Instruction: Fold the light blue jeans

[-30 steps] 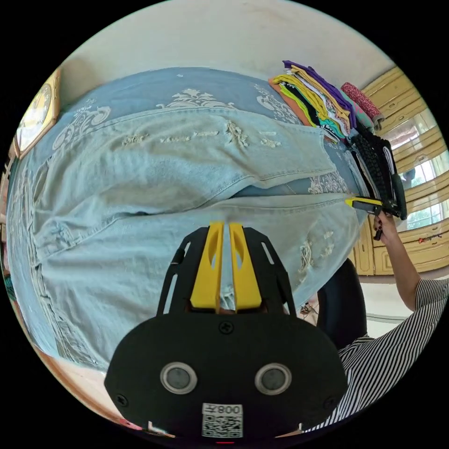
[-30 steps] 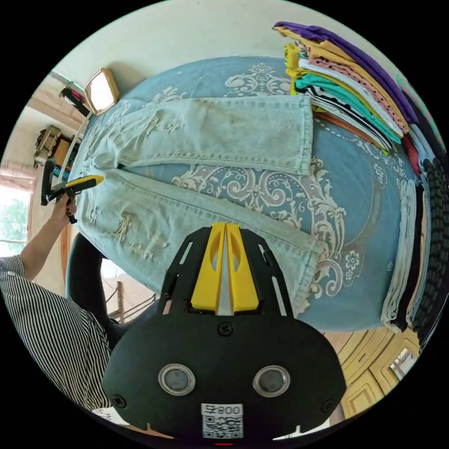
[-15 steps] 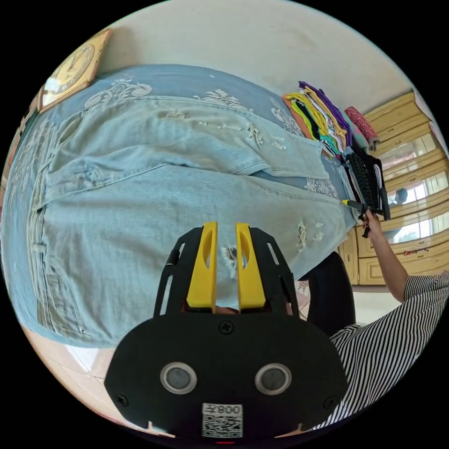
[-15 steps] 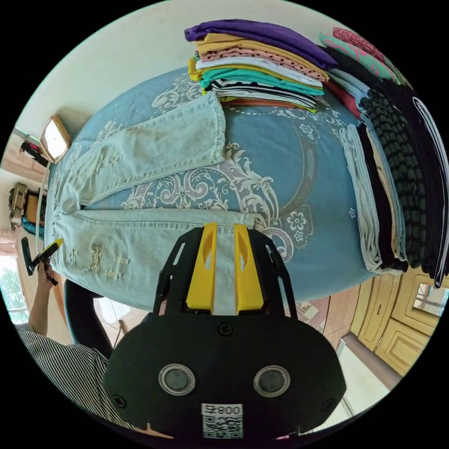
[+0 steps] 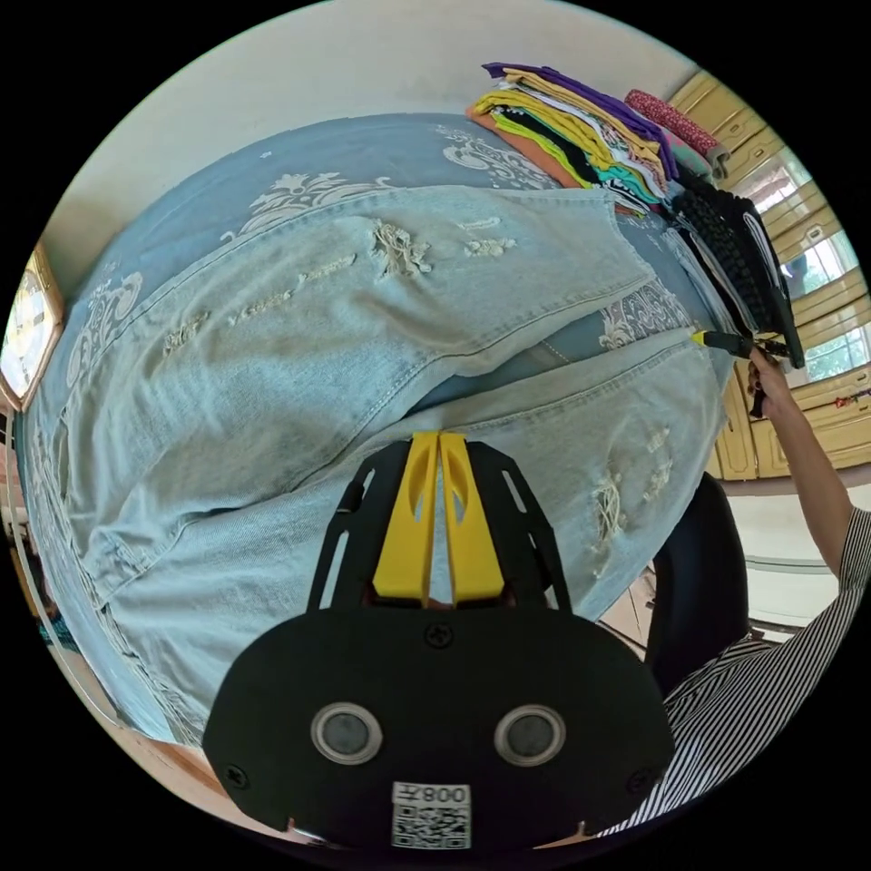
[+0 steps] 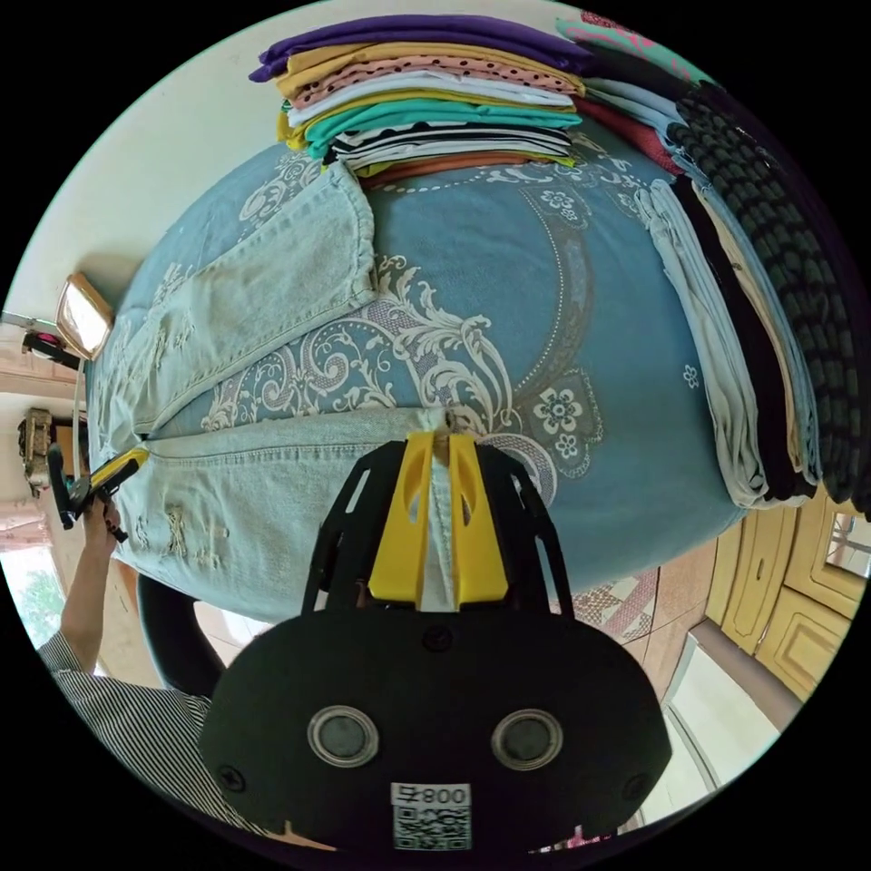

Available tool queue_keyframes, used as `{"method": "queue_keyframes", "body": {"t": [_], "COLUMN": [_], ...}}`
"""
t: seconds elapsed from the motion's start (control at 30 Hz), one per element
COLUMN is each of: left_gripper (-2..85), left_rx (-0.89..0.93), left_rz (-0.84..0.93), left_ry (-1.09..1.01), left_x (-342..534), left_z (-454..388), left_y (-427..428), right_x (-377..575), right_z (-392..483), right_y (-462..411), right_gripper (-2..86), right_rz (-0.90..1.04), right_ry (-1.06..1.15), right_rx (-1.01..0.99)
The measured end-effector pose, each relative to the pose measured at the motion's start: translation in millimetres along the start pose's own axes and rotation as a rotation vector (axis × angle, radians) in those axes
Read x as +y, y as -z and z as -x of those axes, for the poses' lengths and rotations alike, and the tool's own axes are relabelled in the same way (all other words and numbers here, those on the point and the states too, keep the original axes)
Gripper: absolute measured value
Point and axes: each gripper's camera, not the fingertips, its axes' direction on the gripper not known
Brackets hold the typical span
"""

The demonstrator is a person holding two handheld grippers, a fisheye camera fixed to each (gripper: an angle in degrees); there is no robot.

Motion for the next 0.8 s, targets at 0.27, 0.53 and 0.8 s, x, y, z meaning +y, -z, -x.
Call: {"method": "queue_keyframes", "body": {"t": [0.27, 0.53, 0.8], "left_gripper": [0.7, 4.7, 0.7], "left_rx": [-0.011, 0.043, -0.058], "left_rz": [-0.115, 0.02, -0.041], "left_ry": [0.067, -0.021, -0.047], "left_x": [-16, -14, -21], "left_z": [6, -12, -21], "left_y": [25, -7, -2], "right_x": [-10, 3, 36], "right_z": [2, 13, 53], "right_y": [29, 26, 65], "right_gripper": [1.7, 1.2, 0.1], "right_rz": [-0.058, -0.003, -0.152], "right_ry": [-0.009, -0.028, 0.007], "right_rx": [-0.111, -0.046, 0.046]}}
